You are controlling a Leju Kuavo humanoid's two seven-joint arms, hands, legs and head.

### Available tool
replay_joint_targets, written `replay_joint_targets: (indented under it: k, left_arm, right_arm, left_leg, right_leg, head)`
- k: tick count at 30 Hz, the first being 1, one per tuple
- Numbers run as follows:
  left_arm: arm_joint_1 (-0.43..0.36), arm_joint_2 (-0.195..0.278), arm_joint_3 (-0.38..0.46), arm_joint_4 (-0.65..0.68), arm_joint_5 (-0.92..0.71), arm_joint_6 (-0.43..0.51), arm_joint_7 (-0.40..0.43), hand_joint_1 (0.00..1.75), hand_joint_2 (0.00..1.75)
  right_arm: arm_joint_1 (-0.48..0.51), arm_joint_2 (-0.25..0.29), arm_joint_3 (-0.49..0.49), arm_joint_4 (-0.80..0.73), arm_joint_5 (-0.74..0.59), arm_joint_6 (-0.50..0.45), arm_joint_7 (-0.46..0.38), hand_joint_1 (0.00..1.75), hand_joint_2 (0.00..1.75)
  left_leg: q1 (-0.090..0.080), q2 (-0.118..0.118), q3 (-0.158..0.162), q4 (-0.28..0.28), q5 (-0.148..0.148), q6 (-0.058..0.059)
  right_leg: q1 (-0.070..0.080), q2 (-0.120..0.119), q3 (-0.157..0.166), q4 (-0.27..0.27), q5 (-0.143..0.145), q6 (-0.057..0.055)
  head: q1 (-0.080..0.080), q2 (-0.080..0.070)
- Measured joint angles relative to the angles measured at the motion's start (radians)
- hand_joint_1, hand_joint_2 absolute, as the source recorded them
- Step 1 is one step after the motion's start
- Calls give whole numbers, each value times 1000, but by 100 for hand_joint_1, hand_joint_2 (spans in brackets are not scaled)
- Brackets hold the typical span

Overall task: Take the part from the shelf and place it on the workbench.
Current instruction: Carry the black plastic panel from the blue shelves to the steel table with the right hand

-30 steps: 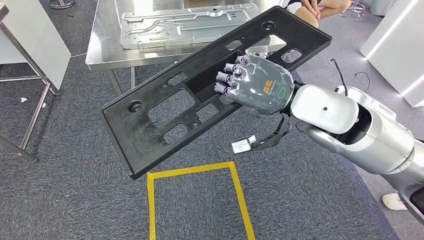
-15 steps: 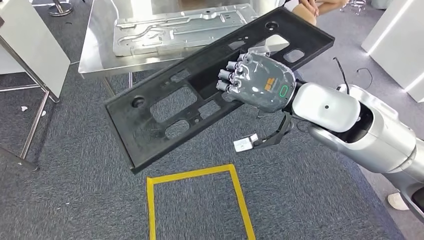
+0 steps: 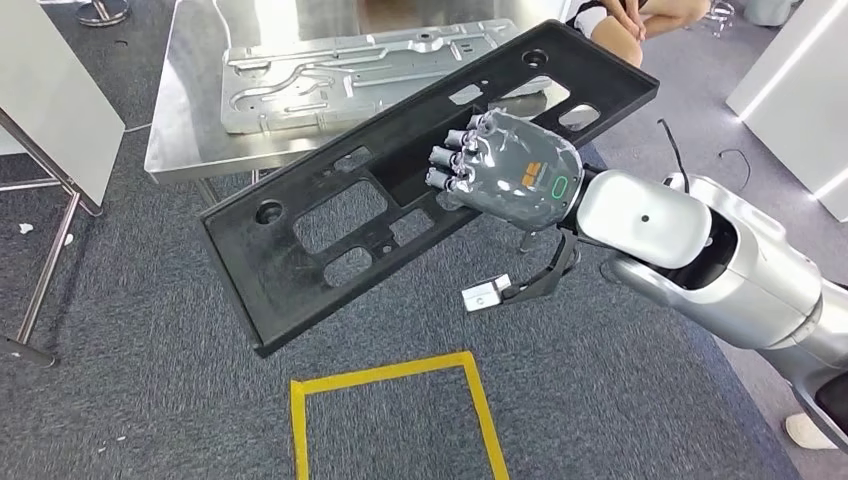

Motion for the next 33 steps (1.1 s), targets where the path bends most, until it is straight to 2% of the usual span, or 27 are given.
replay_joint_targets:
  k: [2,3,4,5,6,7,8,9,10,11,12,14,15,17,18,19,20,21,22,23,24,25,27,29,30,32,33]
  left_arm:
    - [1,0,0,0,0,0,1,0,175]
    - [1,0,0,0,0,0,1,0,175]
    - [2,0,0,0,0,0,1,0,175]
    - [2,0,0,0,0,0,1,0,175]
    - [3,-1,0,0,0,0,1,0,175]
    - [3,-1,0,0,0,0,1,0,175]
    - [2,-1,0,0,0,0,1,0,175]
    - [2,-1,1,0,0,0,1,0,175]
    - [0,-1,1,-1,0,1,1,0,175]
    - [-2,-1,1,-1,0,1,1,0,175]
    - [-3,-1,1,-2,0,1,1,0,175]
    - [-8,-1,1,-2,0,1,1,0,175]
    - [-9,-1,1,-2,0,1,1,0,175]
    - [-9,-2,1,-2,-2,5,1,0,175]
    - [-6,-2,1,-2,-3,7,2,0,175]
    - [-4,-2,1,-2,-5,9,2,0,175]
    - [-2,-2,1,-2,-6,10,3,0,175]
    - [-1,-2,1,-2,-7,10,3,0,175]
    - [0,0,1,-1,-8,11,4,0,175]
    - [1,0,1,-1,-10,11,3,0,175]
    - [2,1,1,-1,-10,12,2,0,175]
    - [3,1,1,-1,-11,12,0,0,175]
    - [2,-2,1,-1,-11,13,-4,0,175]
    - [0,-5,1,-1,-11,13,-6,0,175]
    - [-1,-6,1,-1,-11,13,-6,0,175]
    - [-2,-6,1,-1,-11,12,-6,0,175]
    - [-2,-6,1,-1,-11,11,-6,0,175]
  right_arm:
    - [3,0,2,1,0,0,-2,175,175]
    - [4,0,3,2,0,0,-2,175,175]
    - [4,0,3,2,0,1,-3,175,175]
    - [4,0,4,3,0,1,-3,175,175]
    - [5,0,5,4,0,1,-3,175,175]
    - [5,-1,6,6,0,1,-3,175,175]
    - [6,-1,8,7,0,1,-4,175,175]
    - [6,-2,10,8,0,1,-5,175,175]
    - [4,-2,9,8,0,1,-6,175,175]
    - [2,-2,7,7,0,1,-7,175,175]
    - [-1,-2,3,7,0,1,-7,175,175]
    - [-5,-2,-1,6,0,1,-7,175,175]
    - [-5,-2,-1,7,0,1,-7,175,175]
    - [-3,-2,1,7,0,1,-8,175,175]
    - [-2,-2,2,7,0,1,-9,175,175]
    - [-1,-2,2,7,0,1,-9,175,175]
    - [-1,-2,3,7,0,1,-9,175,175]
    - [-1,-2,3,7,0,1,-9,175,175]
    - [0,-2,4,8,0,1,-9,175,175]
    - [1,-1,6,9,0,1,-9,175,175]
    - [4,-1,7,10,0,1,-10,175,175]
    - [6,0,9,11,0,1,-10,175,175]
    - [8,-1,9,13,0,1,-12,175,175]
    - [7,-5,6,13,-1,0,-12,175,175]
    - [7,-6,5,13,-2,0,-12,175,175]
    - [10,-8,6,15,-3,0,-12,175,175]
    - [15,-9,7,15,-3,0,-12,175,175]
  left_leg:
    - [1,-4,40,-8,-26,0]
    - [1,-6,63,-10,-42,-1]
    - [2,-8,87,-10,-60,-4]
    - [3,-9,111,-10,-78,-7]
    - [3,-9,132,-11,-97,-10]
    - [3,-9,153,-11,-116,-15]
    - [1,-9,168,-14,-133,-20]
    - [0,-7,186,-17,-144,-27]
    - [-2,-6,198,-16,-145,-33]
    - [-3,-4,202,-7,-141,-39]
    - [-2,-3,199,20,-129,-44]
    - [0,-3,144,125,-117,-51]
    - [1,-3,100,189,-132,-54]
    - [1,-3,7,276,-206,-57]
    - [0,-4,-27,286,-240,-54]
    - [-2,-4,-49,269,-249,-49]
    - [-5,-4,-58,229,-224,-40]
    - [-10,-4,-58,171,-165,-27]
    - [-17,-8,-57,117,-94,-11]
    - [-24,-13,-54,72,-37,1]
    - [-29,-18,-51,46,4,9]
    - [-32,-23,-51,40,19,11]
    - [-27,-22,-40,25,26,9]
    - [-18,-19,-22,5,26,10]
    - [-15,-18,-15,0,24,11]
    - [-13,-18,-7,0,13,11]
    - [-12,-18,-3,3,5,9]
  right_leg:
    - [-4,-2,-82,59,-68,6]
    - [-5,-3,-109,54,-100,8]
    - [-6,-5,-124,28,-109,9]
    - [-7,-7,-131,-18,-85,9]
    - [-7,-12,-130,-76,-19,7]
    - [-6,-19,-127,-127,60,4]
    - [-3,-24,-121,-161,120,-2]
    - [0,-25,-115,-179,156,-10]
    - [2,-21,-106,-182,157,-20]
    - [1,-14,-92,-183,145,-29]
    - [0,-10,-78,-187,140,-38]
    - [-1,-7,-48,-192,128,-53]
    - [0,-6,-36,-194,120,-59]
    - [4,-1,-15,-196,103,-64]
    - [7,3,-4,-197,94,-66]
    - [10,6,7,-197,84,-66]
    - [15,8,18,-197,74,-67]
    - [19,9,29,-197,65,-68]
    - [24,10,39,-196,56,-67]
    - [27,11,45,-195,47,-65]
    - [28,13,48,-195,40,-62]
    - [27,16,48,-195,34,-58]
    - [28,19,51,-197,23,-49]
    - [27,13,34,-156,-4,-37]
    - [22,9,6,-105,-26,-30]
    - [10,4,-78,24,-65,-15]
    - [4,2,-114,65,-62,-9]
  head:
    - [0,0]
    - [0,0]
    - [0,0]
    - [0,0]
    - [0,0]
    - [0,0]
    - [0,0]
    - [0,0]
    - [-1,0]
    - [-2,0]
    - [-2,0]
    - [-2,0]
    - [-2,0]
    - [-2,0]
    - [-2,0]
    - [-2,0]
    - [-2,0]
    - [-2,0]
    - [-1,0]
    - [-1,0]
    - [0,0]
    - [0,0]
    - [1,0]
    - [1,0]
    - [2,0]
    - [1,0]
    - [1,0]
